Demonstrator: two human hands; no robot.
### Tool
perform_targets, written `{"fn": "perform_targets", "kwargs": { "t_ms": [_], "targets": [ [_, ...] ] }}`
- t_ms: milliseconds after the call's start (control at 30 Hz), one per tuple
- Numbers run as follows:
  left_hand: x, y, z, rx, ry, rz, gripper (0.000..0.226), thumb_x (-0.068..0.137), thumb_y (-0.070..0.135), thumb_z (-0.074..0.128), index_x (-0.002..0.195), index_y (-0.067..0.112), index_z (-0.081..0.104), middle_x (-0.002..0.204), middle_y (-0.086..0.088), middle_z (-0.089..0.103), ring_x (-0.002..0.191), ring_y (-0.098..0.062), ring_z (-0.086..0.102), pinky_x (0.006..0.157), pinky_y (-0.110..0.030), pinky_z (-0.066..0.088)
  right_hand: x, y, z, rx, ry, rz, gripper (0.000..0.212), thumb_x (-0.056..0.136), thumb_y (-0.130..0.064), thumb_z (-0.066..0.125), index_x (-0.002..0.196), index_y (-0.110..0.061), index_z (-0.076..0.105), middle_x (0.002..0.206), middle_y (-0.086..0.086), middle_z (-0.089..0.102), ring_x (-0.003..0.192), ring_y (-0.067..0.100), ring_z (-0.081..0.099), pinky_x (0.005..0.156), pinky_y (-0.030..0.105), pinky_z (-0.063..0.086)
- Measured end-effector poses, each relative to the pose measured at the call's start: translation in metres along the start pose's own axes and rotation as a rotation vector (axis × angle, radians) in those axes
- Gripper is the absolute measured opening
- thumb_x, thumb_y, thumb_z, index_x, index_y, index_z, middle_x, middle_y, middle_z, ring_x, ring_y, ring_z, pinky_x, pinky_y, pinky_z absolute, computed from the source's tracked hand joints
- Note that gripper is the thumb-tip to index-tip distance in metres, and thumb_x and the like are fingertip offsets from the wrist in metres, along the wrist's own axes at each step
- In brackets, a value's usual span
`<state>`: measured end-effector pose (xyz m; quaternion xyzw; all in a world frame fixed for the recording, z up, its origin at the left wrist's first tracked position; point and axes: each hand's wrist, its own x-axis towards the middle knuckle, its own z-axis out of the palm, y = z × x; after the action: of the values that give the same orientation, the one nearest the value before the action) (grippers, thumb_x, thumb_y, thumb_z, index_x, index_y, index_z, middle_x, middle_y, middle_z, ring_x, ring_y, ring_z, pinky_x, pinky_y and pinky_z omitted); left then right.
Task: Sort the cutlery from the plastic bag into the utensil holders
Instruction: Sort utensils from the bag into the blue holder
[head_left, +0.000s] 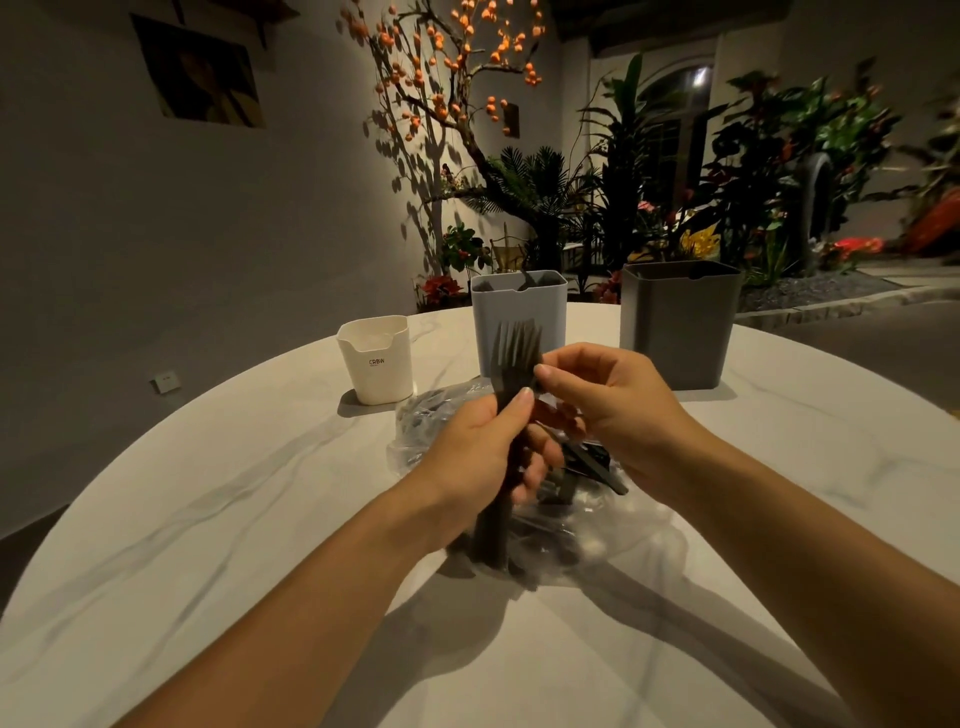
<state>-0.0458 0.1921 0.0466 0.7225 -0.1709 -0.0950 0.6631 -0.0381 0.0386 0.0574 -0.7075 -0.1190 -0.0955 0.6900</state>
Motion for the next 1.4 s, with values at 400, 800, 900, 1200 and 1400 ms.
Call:
{"fn": "perform_targets", "kwargs": {
  "t_ms": [400, 800, 900, 1200, 1400],
  "targets": [
    [0.034, 0.039, 0.015, -0.107, 0.103, -0.022, 0.031, 0.109, 0.030, 0.039, 0.108, 0.007, 0.058, 0.070, -0.002, 0.060, 0.056, -0.012, 0.053, 0.052, -0.024, 0.043, 0.027, -0.039, -0.029, -0.423, 0.106, -0.258, 0.042, 0.091, -0.011, 0.069, 0.123, -0.032, 0.051, 0.093, -0.005, 0.068, 0.088, 0.006, 0.068, 0.078, 0.027, 0.058],
    [0.091, 0.094, 0.046, 0.154, 0.186, 0.079, 0.025, 0.108, 0.029, 0.038, 0.097, 0.024, 0.060, 0.101, -0.002, 0.067, 0.077, -0.016, 0.065, 0.073, -0.030, 0.059, 0.062, -0.089, -0.085, -0.690, 0.244, -0.539, 0.062, 0.087, 0.006, 0.066, 0.136, -0.026, 0.045, 0.092, -0.007, 0.059, 0.084, 0.006, 0.064, 0.075, 0.023, 0.059],
    [0.115, 0.100, 0.057, 0.039, 0.091, 0.092, 0.028, 0.109, 0.024, 0.036, 0.105, 0.013, 0.061, 0.111, -0.015, 0.069, 0.089, -0.025, 0.071, 0.081, -0.034, 0.060, 0.074, -0.095, -0.101, -0.797, 0.273, -0.656, 0.063, 0.084, 0.006, 0.068, 0.137, -0.018, 0.045, 0.091, -0.009, 0.055, 0.080, 0.008, 0.063, 0.070, 0.022, 0.059],
    [0.203, 0.126, 0.088, -0.234, 0.034, 0.076, 0.025, 0.107, 0.020, 0.043, 0.115, 0.000, 0.055, 0.110, -0.020, 0.069, 0.103, -0.032, 0.071, 0.095, -0.040, 0.057, 0.128, -0.106, -0.150, -1.010, 0.450, -0.876, 0.042, 0.094, -0.003, 0.061, 0.133, -0.010, 0.049, 0.100, -0.002, 0.057, 0.079, 0.013, 0.061, 0.065, 0.015, 0.049],
    [0.237, 0.112, 0.089, -0.212, -0.037, 0.024, 0.021, 0.106, 0.022, 0.045, 0.105, 0.008, 0.059, 0.111, -0.016, 0.070, 0.098, -0.030, 0.072, 0.093, -0.040, 0.057, 0.159, -0.084, -0.161, -1.047, 0.448, -0.782, 0.043, 0.094, -0.005, 0.060, 0.133, -0.015, 0.049, 0.102, -0.002, 0.057, 0.083, 0.013, 0.060, 0.067, 0.034, 0.058]
  ]
}}
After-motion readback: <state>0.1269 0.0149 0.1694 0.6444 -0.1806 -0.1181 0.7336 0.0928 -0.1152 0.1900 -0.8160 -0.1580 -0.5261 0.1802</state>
